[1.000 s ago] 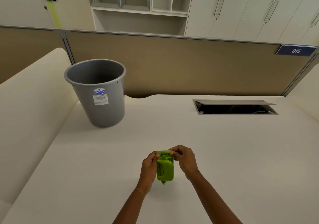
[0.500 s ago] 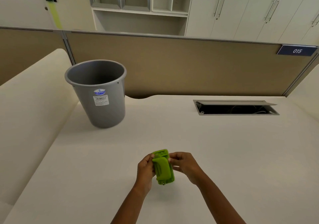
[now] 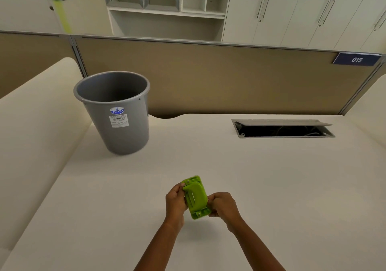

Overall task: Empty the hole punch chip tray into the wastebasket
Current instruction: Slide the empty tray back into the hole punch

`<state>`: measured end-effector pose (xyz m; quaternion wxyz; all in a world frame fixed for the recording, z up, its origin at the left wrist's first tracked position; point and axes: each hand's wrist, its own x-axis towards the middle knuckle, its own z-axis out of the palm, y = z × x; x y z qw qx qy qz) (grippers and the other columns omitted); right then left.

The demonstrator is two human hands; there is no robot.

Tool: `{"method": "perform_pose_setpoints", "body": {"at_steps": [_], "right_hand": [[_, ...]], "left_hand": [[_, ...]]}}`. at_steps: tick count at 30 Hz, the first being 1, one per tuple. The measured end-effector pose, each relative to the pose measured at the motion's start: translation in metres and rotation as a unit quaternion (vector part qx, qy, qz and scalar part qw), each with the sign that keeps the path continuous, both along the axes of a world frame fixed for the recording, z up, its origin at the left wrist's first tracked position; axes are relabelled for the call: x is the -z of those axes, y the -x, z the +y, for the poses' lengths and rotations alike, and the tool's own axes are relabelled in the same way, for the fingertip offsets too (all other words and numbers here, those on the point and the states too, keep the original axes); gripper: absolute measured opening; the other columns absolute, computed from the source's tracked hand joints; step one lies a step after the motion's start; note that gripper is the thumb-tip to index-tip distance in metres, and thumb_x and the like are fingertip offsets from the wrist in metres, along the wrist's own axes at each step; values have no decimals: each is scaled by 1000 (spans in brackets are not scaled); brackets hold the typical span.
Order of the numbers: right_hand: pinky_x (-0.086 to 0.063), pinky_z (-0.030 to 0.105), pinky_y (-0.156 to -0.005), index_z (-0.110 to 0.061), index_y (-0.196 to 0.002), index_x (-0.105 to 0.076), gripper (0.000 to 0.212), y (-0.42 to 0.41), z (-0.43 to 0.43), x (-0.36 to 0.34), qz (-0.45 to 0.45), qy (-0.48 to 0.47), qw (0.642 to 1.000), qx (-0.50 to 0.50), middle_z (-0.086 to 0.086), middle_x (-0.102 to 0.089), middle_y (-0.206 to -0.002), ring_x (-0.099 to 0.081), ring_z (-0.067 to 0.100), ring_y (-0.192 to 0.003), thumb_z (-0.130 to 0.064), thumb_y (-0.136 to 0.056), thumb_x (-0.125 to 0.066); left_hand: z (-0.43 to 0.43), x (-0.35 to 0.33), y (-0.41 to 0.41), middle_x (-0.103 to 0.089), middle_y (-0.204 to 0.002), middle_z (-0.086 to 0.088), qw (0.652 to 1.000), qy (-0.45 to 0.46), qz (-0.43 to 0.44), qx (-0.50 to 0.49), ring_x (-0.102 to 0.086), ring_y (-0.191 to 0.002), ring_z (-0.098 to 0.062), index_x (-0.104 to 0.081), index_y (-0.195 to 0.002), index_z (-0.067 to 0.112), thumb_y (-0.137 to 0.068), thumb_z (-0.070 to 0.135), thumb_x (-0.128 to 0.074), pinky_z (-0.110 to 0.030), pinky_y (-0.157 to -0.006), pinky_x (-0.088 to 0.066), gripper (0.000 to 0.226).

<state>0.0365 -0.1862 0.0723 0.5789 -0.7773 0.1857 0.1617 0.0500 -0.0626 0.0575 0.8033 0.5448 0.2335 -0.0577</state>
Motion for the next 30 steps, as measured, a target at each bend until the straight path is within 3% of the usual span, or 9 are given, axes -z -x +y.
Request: {"method": "perform_pose_setpoints", "body": {"at_steps": [2, 4, 7, 10, 13, 16, 19, 24, 30], "right_hand": [[-53, 21, -54, -13, -66, -63, 25, -3, -2, -6, -2, -7, 1000, -17, 8, -62, -66, -61, 14, -58, -6, -87, -51], [-54, 25, -60, -17, -85, -62, 23, -5, -4, -11, -3, -63, 998, -26, 6, -63, -72, -63, 16, -62, -22, -96, -42], [-56, 29, -66, -25, -98, -55, 18, -7, -2, -13, -18, -111, 993, -43, 4, -65, -83, -64, 17, -69, -37, -95, -42], [-54, 45, -82, -15, -86, -57, 14, -6, 1, -13, -45, -60, 995, -61, 12, -66, -88, -63, 24, -80, -28, -85, -62], [-51, 43, -78, -13, -70, -56, 17, -7, 1, -13, -50, -92, 994, -16, 13, -62, -81, -59, 27, -77, -20, -83, -65], [-52, 47, -81, -10, -72, -57, 16, -10, 0, -13, -49, -127, 990, 43, 18, -61, -84, -60, 30, -78, -17, -84, -64], [-50, 54, -86, -9, -72, -57, 16, -13, -3, -14, -66, -104, 991, 59, 20, -62, -85, -59, 30, -80, -16, -83, -65], [-51, 52, -87, -11, -70, -59, 15, -11, -4, -10, -85, -79, 989, 87, 19, -64, -84, -61, 30, -81, -17, -83, -66], [-52, 48, -81, -12, -69, -59, 16, -12, -4, -4, -90, -67, 989, 99, 16, -64, -82, -61, 29, -79, -18, -82, -67]], "left_hand": [[2, 0, -1, -61, -85, -5, 1000, 16, 12, -3, -60, -76, -22, -59, -97, 10, -97, 6, -39, -33, -65, -51, 21], [3, -1, -2, -62, -83, -3, 1000, 12, 7, 3, -60, -75, -20, -61, -91, 12, -97, 6, -40, -29, -59, -54, 22], [3, -4, -5, -63, -83, -3, 1000, -8, -8, 18, -61, -78, -23, -61, -95, 10, -96, 9, -42, -19, -48, -55, 19], [4, -5, -7, -64, -85, -6, 999, 12, -15, 29, -61, -79, -23, -61, -95, 11, -97, 9, -40, -17, -48, -56, 21], [4, -4, -3, -64, -87, -9, 996, 43, -26, 71, -62, -77, -21, -59, -102, 7, -98, 12, -36, -19, -52, -57, 24], [0, 1, 6, -66, -87, -12, 990, 44, -24, 134, -66, -74, -18, -61, -96, 3, -98, 7, -37, -20, -57, -58, 24], [-5, 6, 14, -69, -86, -10, 986, 49, -11, 160, -72, -68, -11, -64, -89, 9, -97, 3, -38, -19, -60, -58, 28], [-8, 8, 15, -67, -94, -11, 981, 65, 7, 183, -66, -86, -19, -59, -98, 6, -96, -3, -35, -20, -68, -58, 26], [-15, 9, 15, -66, -97, -15, 984, -11, 13, 176, -67, -84, -19, -58, -109, -2, -95, -5, -34, -15, -62, -58, 28]]}}
